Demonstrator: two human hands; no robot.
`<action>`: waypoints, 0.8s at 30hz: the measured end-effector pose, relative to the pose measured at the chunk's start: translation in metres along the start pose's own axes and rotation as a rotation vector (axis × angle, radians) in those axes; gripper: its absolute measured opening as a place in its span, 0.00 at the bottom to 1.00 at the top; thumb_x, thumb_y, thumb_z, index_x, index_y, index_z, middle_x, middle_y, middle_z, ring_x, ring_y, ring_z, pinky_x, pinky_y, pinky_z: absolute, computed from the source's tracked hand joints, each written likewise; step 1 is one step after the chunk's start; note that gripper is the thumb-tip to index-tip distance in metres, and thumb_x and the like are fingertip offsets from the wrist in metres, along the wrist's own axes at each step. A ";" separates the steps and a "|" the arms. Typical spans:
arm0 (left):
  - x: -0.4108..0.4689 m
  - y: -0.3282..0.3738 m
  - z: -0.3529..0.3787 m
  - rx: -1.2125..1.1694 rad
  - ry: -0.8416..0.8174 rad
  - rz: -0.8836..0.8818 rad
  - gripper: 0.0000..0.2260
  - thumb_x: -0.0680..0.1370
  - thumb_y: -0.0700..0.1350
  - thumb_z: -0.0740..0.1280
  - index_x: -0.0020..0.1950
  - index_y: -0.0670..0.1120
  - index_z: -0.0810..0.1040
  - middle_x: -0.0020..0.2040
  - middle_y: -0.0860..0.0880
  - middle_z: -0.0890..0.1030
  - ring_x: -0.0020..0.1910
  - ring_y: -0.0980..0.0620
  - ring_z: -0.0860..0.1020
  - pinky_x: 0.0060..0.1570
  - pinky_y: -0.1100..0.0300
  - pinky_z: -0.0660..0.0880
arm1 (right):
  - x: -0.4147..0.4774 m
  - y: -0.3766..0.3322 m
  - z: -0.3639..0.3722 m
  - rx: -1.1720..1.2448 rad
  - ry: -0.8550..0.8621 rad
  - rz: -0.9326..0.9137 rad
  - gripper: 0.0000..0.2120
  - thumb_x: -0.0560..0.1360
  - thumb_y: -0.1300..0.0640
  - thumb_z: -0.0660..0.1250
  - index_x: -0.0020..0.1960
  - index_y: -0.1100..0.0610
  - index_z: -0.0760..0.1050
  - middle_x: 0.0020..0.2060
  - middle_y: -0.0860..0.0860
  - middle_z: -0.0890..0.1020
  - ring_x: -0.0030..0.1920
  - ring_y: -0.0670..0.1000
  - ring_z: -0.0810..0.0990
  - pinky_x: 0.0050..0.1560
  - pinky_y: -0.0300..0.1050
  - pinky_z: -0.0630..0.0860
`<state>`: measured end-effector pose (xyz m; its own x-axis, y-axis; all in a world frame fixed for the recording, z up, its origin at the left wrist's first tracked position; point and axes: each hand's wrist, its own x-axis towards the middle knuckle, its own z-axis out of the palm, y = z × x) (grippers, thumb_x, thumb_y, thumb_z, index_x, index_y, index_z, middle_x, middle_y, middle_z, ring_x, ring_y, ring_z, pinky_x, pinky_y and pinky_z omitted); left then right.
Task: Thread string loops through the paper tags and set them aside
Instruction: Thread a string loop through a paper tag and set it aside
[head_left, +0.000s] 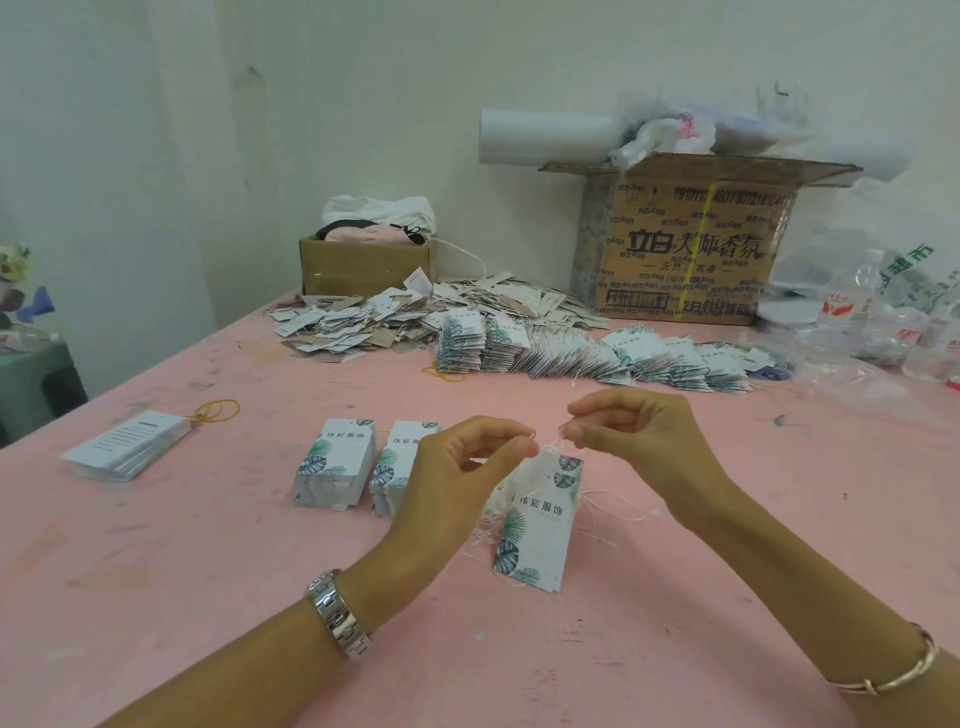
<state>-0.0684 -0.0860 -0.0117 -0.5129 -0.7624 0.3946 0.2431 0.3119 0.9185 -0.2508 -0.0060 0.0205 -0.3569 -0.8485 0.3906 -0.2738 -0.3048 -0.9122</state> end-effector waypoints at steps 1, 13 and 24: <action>0.000 -0.001 0.000 0.029 0.002 -0.003 0.02 0.73 0.46 0.74 0.44 0.51 0.84 0.42 0.54 0.86 0.43 0.60 0.81 0.47 0.66 0.75 | -0.001 -0.001 0.001 0.020 -0.008 0.003 0.15 0.60 0.58 0.79 0.46 0.60 0.83 0.38 0.57 0.86 0.37 0.50 0.85 0.41 0.36 0.78; -0.002 -0.005 0.000 0.143 -0.015 -0.005 0.02 0.75 0.45 0.74 0.42 0.51 0.84 0.41 0.54 0.85 0.40 0.59 0.80 0.40 0.58 0.73 | -0.010 -0.005 0.016 -0.082 -0.091 -0.118 0.13 0.65 0.56 0.77 0.48 0.56 0.82 0.39 0.54 0.86 0.41 0.54 0.85 0.49 0.57 0.78; -0.002 -0.006 0.000 0.137 -0.014 0.021 0.02 0.75 0.42 0.74 0.43 0.47 0.84 0.39 0.52 0.85 0.37 0.60 0.78 0.35 0.72 0.69 | -0.013 -0.007 0.019 -0.126 -0.050 -0.151 0.12 0.67 0.57 0.77 0.49 0.57 0.81 0.38 0.53 0.86 0.39 0.54 0.83 0.44 0.57 0.74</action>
<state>-0.0687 -0.0868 -0.0184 -0.5201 -0.7474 0.4134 0.1397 0.4031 0.9044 -0.2274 -0.0013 0.0201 -0.2591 -0.8191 0.5119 -0.4317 -0.3759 -0.8200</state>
